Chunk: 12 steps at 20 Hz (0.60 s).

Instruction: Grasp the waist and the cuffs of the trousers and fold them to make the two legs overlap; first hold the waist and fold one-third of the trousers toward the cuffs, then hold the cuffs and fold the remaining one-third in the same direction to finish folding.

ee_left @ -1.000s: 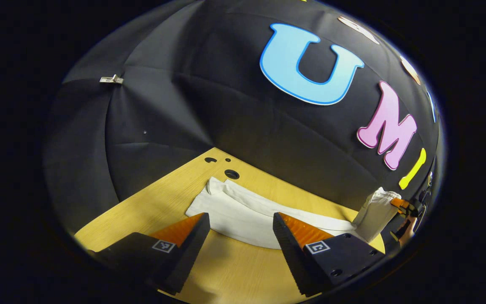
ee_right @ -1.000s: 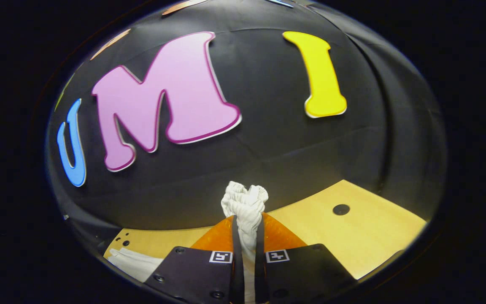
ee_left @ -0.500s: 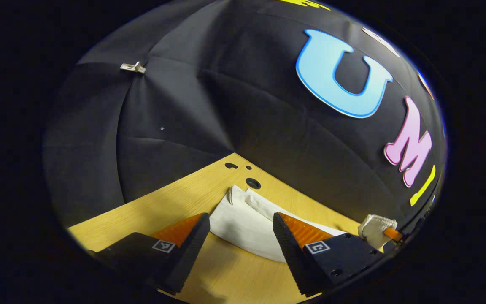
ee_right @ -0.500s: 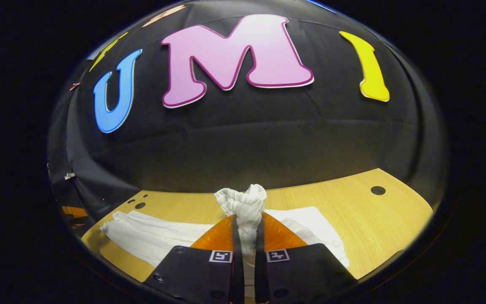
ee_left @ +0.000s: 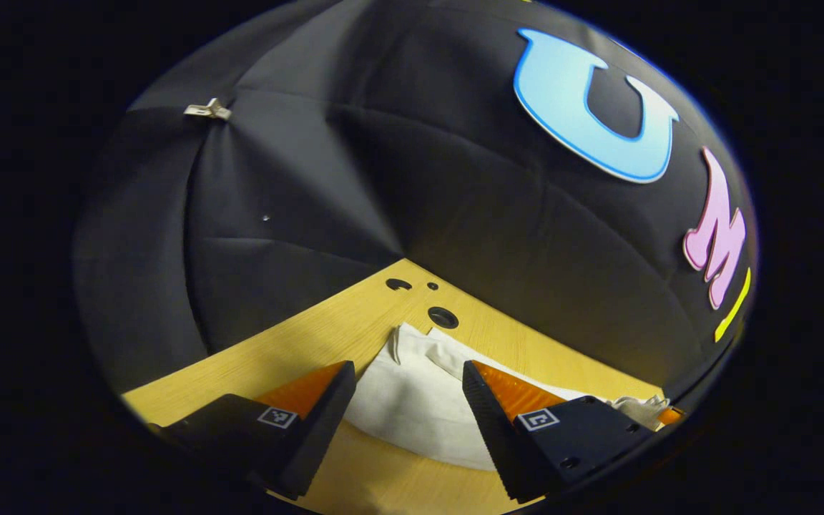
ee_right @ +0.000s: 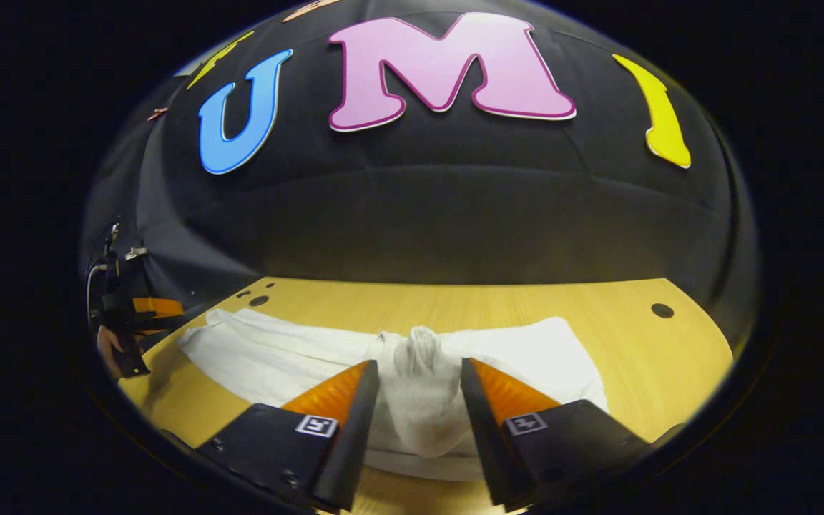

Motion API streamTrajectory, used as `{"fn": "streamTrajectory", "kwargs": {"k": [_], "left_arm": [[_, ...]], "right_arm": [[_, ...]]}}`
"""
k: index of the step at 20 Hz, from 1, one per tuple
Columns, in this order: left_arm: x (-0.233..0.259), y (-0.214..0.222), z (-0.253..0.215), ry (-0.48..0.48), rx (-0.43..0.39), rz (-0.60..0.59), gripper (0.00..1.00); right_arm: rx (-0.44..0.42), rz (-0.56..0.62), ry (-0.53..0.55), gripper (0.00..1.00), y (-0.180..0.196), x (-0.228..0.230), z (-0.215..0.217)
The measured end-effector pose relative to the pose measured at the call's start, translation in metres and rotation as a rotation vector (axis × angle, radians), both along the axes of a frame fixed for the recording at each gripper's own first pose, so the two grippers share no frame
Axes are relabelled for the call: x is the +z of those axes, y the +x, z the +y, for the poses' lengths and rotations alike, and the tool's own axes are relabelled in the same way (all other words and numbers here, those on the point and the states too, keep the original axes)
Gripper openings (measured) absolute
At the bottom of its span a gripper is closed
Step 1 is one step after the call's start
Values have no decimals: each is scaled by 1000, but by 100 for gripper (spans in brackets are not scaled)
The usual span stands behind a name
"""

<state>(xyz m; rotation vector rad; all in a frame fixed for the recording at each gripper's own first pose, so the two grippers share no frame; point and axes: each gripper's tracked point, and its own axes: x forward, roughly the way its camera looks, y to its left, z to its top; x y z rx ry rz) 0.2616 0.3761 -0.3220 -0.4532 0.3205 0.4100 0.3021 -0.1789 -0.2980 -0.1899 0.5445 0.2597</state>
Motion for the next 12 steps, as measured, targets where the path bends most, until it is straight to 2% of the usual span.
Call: {"fn": "streamTrajectory", "kwargs": {"k": [1, 2, 4, 7, 10, 12], "left_arm": [[-4, 2, 3, 33, 9, 32, 96], [-5, 3, 6, 54, 24, 59, 95], [-11, 5, 3, 48, 29, 96, 96], [-22, 3, -4, 21, 19, 144, 95], [-46, 4, -11, 8, 10, 224, 96], [-49, 7, -10, 11, 25, 228, 98]], "right_arm": [[3, 6, -14, 78, -3, 0, -2], [3, 13, -24, 88, -6, -2, -4], [14, 45, -20, 99, -16, -5, -2], [19, 79, -6, 99, -29, -6, 1], [-29, 146, 40, 99, -46, -9, -3], [-53, 160, 38, 99, -54, -7, -9]]}}
